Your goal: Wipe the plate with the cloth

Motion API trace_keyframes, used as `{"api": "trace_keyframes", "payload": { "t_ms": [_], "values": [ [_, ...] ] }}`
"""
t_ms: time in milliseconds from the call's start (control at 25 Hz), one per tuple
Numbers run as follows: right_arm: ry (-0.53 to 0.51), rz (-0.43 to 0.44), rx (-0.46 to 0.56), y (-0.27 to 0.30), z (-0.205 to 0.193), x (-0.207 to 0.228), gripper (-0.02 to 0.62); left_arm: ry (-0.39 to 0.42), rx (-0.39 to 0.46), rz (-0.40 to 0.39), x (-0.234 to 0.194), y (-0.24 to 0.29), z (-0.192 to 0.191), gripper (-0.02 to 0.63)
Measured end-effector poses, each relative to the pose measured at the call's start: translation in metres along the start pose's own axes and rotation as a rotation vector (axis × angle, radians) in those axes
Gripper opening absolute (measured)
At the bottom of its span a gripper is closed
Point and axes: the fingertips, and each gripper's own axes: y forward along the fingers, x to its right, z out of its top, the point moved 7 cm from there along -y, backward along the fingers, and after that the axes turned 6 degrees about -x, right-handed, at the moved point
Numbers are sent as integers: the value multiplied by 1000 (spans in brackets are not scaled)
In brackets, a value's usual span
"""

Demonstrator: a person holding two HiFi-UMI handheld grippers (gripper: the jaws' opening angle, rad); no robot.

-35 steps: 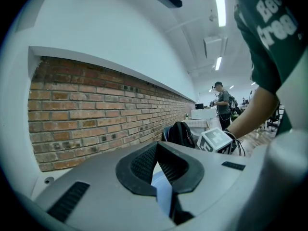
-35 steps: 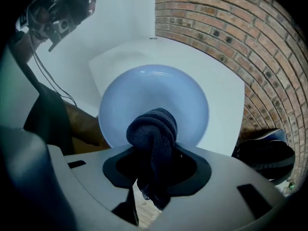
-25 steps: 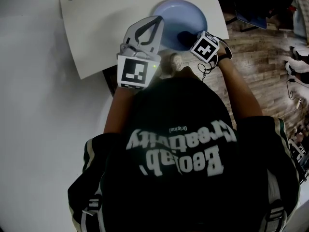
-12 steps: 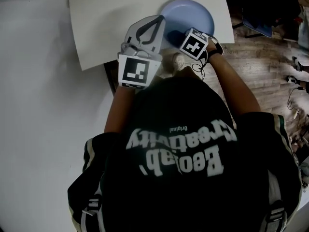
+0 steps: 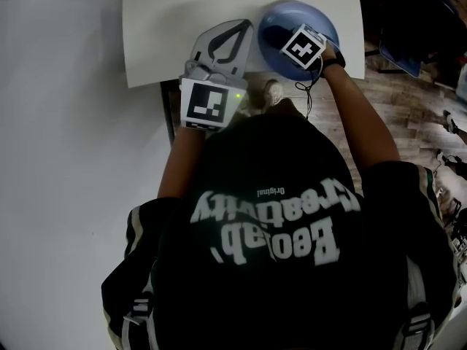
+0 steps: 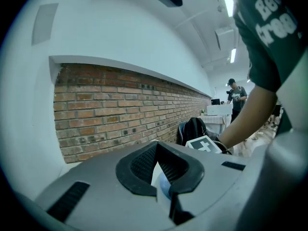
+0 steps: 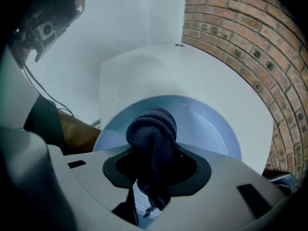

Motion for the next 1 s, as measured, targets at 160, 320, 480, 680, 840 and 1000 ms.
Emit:
{"api": "trace_keyframes", "payload": {
  "t_ms": [160,320,480,680,840,1000],
  "values": [
    [9,-28,11,4,4,17,135,-4,-4,14,-1,0,-3,2],
    [52,-76,11,4,-1,39,135,-6,-5,6,0,4,-4,2],
    [123,-94,8,-2,-17,60,135,4,-14,-7,3,10,-3,2],
    [190,-85,-13,-7,-51,69,135,8,-4,-37,8,18,-3,2],
    [236,-46,-46,-12,-80,63,135,10,3,-69,13,25,1,2],
    [231,-15,-89,-20,-96,53,135,25,9,-93,16,31,5,2]
  ]
}}
